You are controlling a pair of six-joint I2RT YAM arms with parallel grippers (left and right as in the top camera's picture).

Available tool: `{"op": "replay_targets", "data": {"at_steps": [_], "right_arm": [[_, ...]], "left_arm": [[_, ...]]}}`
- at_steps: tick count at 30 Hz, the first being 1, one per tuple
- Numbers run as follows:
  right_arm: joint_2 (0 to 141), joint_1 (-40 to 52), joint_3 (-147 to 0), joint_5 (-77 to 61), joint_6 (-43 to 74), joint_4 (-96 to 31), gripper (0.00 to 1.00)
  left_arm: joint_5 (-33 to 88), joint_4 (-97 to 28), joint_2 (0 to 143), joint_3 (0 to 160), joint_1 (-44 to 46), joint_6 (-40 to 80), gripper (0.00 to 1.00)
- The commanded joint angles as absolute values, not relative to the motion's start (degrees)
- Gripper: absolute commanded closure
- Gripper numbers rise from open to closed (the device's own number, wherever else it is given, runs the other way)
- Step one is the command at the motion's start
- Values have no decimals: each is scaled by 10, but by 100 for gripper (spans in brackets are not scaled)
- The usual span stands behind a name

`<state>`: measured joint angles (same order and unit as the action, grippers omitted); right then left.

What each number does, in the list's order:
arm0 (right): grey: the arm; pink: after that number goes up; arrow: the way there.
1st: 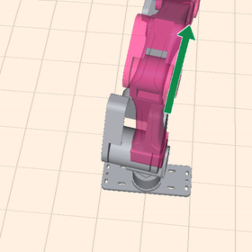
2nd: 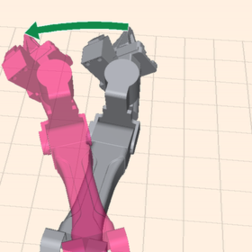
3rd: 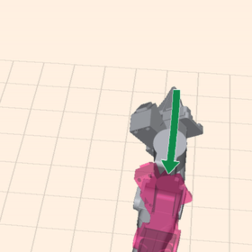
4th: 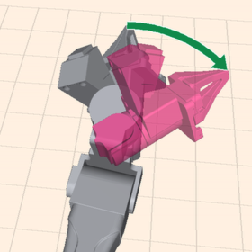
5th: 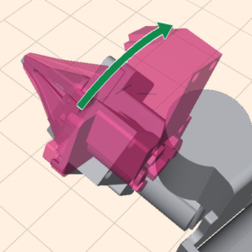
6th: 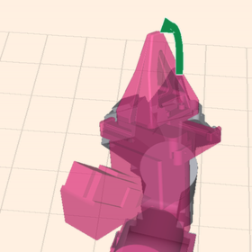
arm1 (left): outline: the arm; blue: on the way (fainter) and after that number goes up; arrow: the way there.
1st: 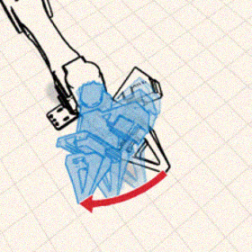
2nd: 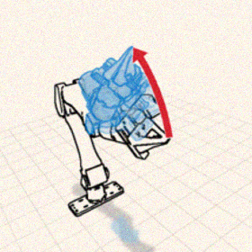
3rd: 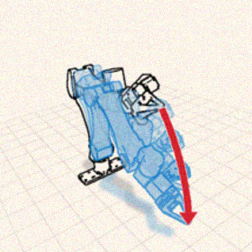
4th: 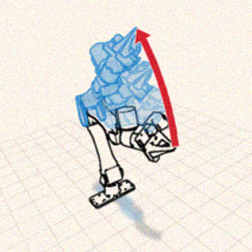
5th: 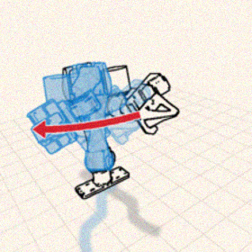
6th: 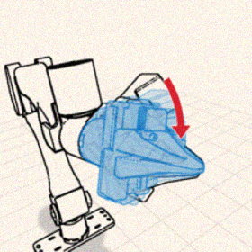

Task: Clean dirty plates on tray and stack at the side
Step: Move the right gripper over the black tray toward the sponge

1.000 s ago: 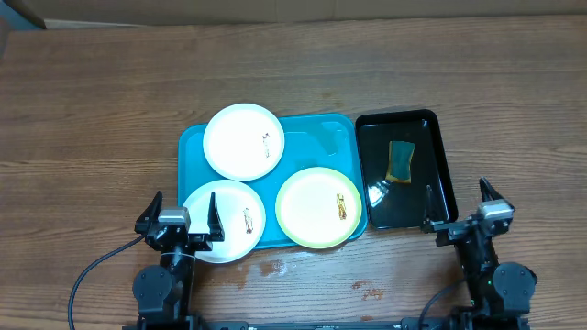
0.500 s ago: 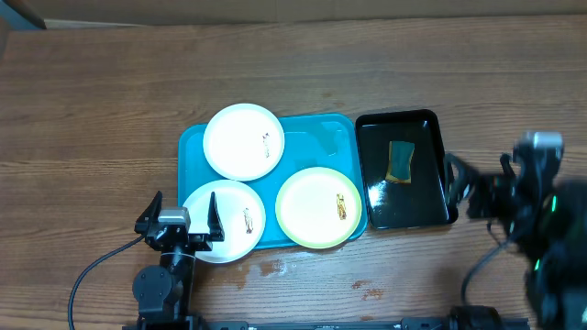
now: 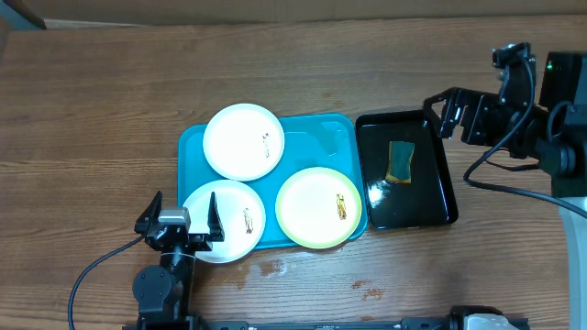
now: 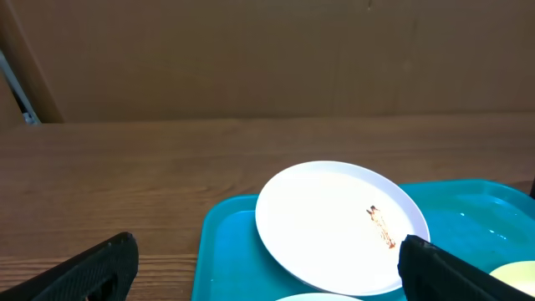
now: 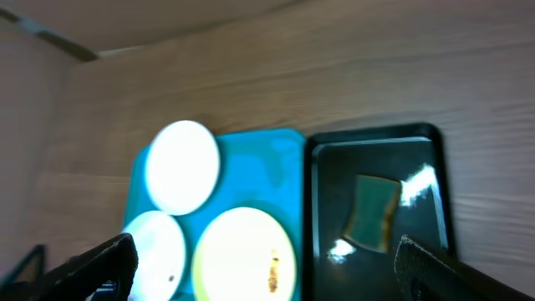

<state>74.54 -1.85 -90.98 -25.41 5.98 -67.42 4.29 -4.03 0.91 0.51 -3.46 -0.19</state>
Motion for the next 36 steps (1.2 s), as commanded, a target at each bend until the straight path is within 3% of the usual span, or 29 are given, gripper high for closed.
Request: {"op": "replay_targets", "data": {"at_steps": [1,26,36], "right_arm": [[740,-20,-931,-304,61,-662,0],[783,-19,-870,-232,105,-689,0],[837,17,-722,-204,122,-543,15]], "left_arm": [[49,-41,3,3,-37,-9,0],[49,-41,3,3,-37,-9,0],[49,-41,3,3,-37,-9,0]]}}
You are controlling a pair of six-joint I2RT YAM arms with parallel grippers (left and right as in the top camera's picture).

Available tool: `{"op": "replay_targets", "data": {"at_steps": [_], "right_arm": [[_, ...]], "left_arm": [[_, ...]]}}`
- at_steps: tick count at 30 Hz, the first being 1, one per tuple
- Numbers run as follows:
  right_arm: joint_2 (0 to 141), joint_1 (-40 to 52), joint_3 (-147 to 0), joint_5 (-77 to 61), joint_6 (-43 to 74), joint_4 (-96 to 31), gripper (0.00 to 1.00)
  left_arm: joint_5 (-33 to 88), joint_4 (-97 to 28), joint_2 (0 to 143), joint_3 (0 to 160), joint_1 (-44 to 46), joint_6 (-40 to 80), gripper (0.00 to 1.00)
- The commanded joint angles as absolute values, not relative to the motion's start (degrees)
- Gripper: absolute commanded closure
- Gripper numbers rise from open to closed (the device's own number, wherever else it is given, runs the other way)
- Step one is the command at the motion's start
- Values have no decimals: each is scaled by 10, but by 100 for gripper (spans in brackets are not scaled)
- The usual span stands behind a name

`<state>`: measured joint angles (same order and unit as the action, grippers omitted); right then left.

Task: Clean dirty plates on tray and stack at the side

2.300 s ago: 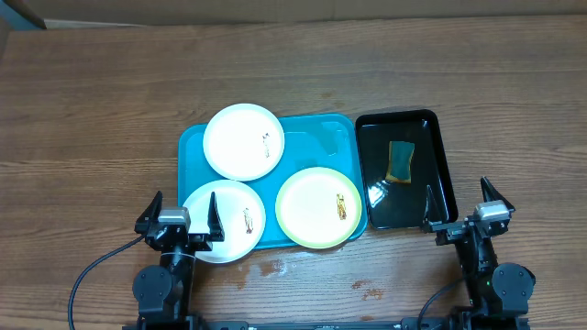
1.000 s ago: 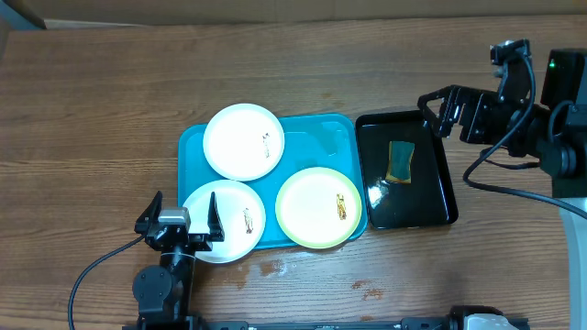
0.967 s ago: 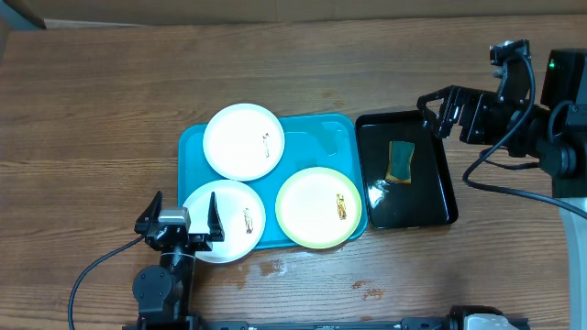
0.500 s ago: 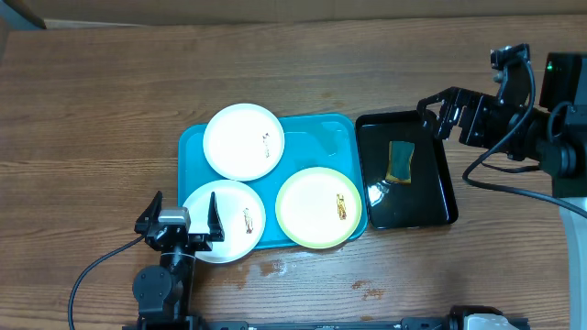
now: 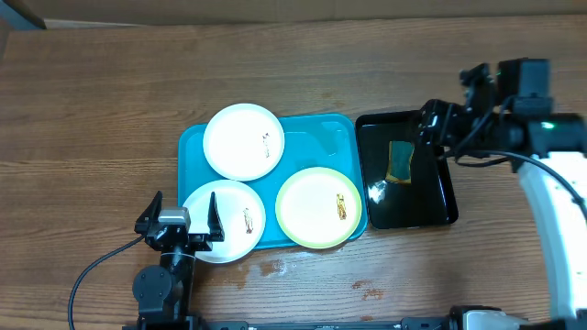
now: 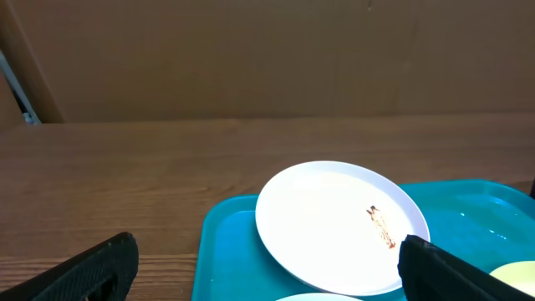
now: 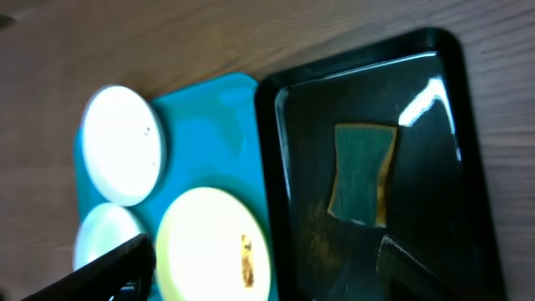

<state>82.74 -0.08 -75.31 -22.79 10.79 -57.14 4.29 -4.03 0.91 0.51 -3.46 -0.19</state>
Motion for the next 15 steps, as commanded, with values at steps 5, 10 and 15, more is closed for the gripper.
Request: {"op": "replay_targets", "data": {"at_steps": [5,10,15], "right_arm": [[873,53,-666,-117,155,-456,16],[914,86,-635,-44,166,-395,19],[954,104,-630,32,181,-368,25]], "left_arm": [[49,-41,3,3,-37,-9,0],[49,-41,3,3,-37,-9,0],[49,-41,3,3,-37,-9,0]]}}
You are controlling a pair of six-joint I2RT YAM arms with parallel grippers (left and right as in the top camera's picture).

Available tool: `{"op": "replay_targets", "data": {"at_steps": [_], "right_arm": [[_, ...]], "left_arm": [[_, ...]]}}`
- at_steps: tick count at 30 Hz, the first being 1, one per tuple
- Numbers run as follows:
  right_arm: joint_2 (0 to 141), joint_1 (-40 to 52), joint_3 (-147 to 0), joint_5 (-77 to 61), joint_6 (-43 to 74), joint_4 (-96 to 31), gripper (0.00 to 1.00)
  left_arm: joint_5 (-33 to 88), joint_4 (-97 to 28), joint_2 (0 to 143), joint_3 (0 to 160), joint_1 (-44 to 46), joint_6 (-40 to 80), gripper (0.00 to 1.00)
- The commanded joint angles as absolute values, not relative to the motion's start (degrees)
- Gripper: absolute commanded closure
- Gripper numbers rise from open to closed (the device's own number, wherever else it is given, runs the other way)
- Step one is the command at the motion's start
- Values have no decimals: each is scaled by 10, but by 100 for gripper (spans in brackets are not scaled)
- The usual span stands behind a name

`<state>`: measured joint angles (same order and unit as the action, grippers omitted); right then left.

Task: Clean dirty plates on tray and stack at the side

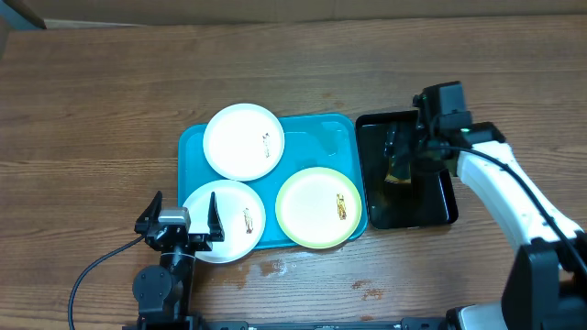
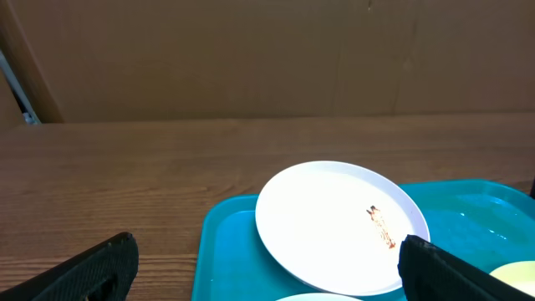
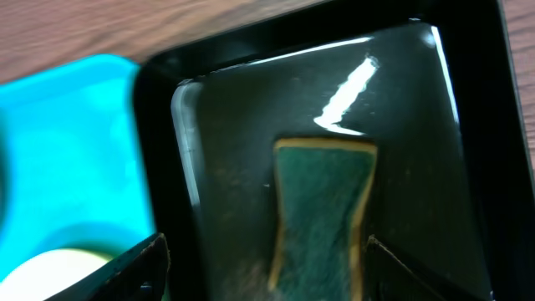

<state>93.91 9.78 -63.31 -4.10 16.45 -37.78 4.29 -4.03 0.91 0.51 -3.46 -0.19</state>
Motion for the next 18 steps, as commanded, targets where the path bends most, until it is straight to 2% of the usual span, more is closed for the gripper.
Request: {"op": "replay_targets", "data": {"at_steps": [1,5,9,11,15,18], "right_arm": [[963,105,-630,40,181,-364,25],[1004,105,-630,42,181,-349,26],[1039,105,-630,42,181,-334,31],[1046,105,-630,42,181,-330,37],[1047,105,-630,42,180,-325,56],[1046,105,-631,42,180,-322,57]], "left_arm": [[49,-41,3,3,-37,-9,0],[49,-41,3,3,-37,-9,0],[49,-41,3,3,-37,-9,0],[49,-41,3,3,-37,-9,0],[49,-41,3,3,-37,-9,0],[49,-41,3,3,-37,-9,0]]}}
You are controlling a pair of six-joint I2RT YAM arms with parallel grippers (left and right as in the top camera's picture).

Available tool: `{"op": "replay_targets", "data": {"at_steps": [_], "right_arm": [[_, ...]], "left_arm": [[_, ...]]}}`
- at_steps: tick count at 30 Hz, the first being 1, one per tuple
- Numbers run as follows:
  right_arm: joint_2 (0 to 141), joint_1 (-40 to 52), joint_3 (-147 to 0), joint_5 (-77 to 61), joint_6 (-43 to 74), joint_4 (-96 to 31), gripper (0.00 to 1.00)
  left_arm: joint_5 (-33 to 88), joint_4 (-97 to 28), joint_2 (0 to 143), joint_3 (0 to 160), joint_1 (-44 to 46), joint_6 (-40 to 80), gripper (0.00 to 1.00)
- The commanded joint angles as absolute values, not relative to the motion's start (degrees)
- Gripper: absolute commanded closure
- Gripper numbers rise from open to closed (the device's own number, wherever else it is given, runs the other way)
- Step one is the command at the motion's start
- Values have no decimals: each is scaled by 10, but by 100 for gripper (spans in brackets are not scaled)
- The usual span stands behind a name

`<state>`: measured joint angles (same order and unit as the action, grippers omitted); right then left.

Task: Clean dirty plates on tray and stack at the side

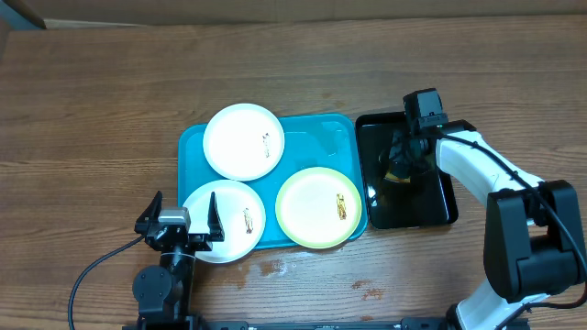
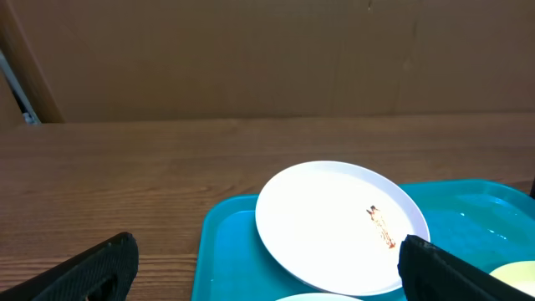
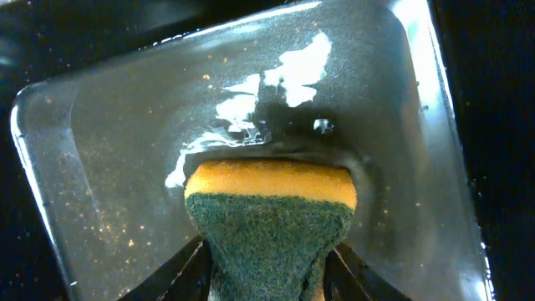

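Observation:
Three dirty plates lie on the teal tray [image 1: 326, 133]: a white plate [image 1: 243, 140] at the back, a second white plate [image 1: 229, 218] at front left, and a pale green plate [image 1: 318, 207] at front right, each with a brown smear. My right gripper [image 1: 404, 158] is down in the black tray [image 1: 413, 206], shut on the green and yellow sponge [image 3: 267, 209], which is pinched between its fingers [image 3: 194, 269]. My left gripper [image 1: 179, 223] stands open at the front, over the near white plate's left edge. In the left wrist view the back white plate [image 2: 338, 221] lies ahead.
The wet black tray floor [image 3: 100, 167] glistens around the sponge. Bare wooden table [image 1: 92, 137] lies left of and behind the teal tray. Small stains [image 1: 367, 291] mark the table's front. A cardboard wall [image 2: 251, 58] backs the table.
My right gripper has dropped closer onto the sponge and shut on it; before, it was open just above it. The left arm and the plates have not moved.
My right gripper was open, high at the table's right edge. Then it was over the black tray, then low above the sponge, and now it pinches the sponge. The left gripper stayed open at the front throughout.

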<state>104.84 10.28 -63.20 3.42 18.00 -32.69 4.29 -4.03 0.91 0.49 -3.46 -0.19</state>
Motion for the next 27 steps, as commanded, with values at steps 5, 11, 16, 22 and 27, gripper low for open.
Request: {"op": "replay_targets", "data": {"at_steps": [5,11,16,22,27], "right_arm": [[1046,105,-635,28,180,-325,39],[1046,105,-634,18,180,-350,36],[1046,105,-634,18,178,-353,37],[1046,105,-634,18,178,-352,34],[1046,105,-634,18,178,-352,32]], "left_arm": [[49,-41,3,3,-37,-9,0],[49,-41,3,3,-37,-9,0],[49,-41,3,3,-37,-9,0],[46,-26,3,3,-37,-12,0],[46,-23,3,3,-37,-13,0]]}}
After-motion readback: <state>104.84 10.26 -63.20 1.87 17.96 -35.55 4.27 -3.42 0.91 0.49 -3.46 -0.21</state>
